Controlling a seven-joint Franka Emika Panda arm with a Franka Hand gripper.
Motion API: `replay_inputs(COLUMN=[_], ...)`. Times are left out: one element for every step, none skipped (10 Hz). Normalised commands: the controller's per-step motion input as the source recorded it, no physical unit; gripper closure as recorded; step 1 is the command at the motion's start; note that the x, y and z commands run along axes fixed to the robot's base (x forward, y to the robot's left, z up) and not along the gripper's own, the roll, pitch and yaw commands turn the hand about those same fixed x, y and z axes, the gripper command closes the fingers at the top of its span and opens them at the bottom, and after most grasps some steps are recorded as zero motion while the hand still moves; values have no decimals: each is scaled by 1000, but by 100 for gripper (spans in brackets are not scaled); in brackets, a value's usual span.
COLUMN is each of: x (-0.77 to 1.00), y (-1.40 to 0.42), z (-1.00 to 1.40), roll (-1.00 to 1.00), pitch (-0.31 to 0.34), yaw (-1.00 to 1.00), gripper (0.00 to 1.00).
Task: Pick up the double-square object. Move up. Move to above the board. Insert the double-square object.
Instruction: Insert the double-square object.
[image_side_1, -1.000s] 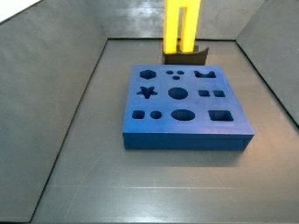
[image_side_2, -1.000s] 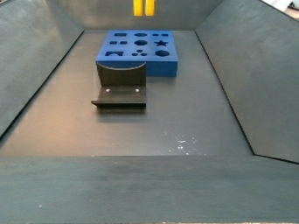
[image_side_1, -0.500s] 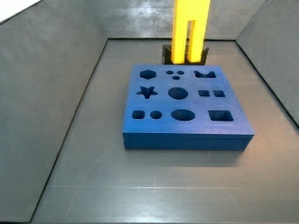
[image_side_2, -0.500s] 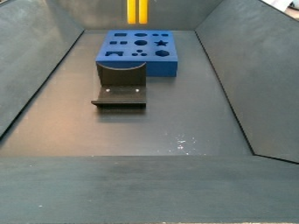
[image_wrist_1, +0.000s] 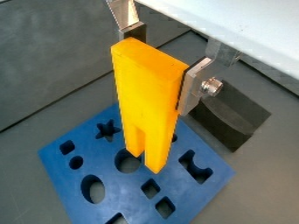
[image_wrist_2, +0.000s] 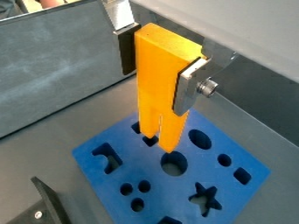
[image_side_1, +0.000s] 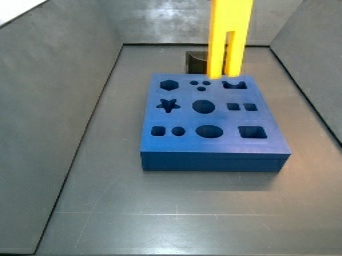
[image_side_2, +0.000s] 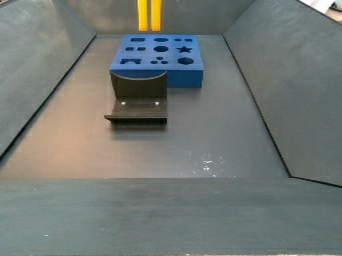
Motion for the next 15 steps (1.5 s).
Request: replay_inputs(x=[943, 1000, 1000, 1000, 954, 771, 557, 514, 483, 429, 206, 29, 411, 531, 546], y=[-111, -89, -66, -40, 0, 0, 0, 0, -34, -266, -37, 0, 0, -114, -103], z=[0, -17, -26, -66, -117, -180, -249, -249, -234, -100, 0, 0, -94, -366, -300], roll=[0, 23, 31, 51, 79, 116, 150, 151, 143, 70, 0, 1, 0, 117, 84], pitch=[0, 0, 0, 0, 0, 0, 0, 7, 50, 127, 33, 0, 0, 0, 0], yaw=[-60, -3, 0, -34, -163, -320, -503, -526, -474, -357, -74, 0, 0, 34, 43], gripper=[100, 100, 100, 100, 100, 100, 100, 100, 100, 100, 100, 100, 100, 100, 100])
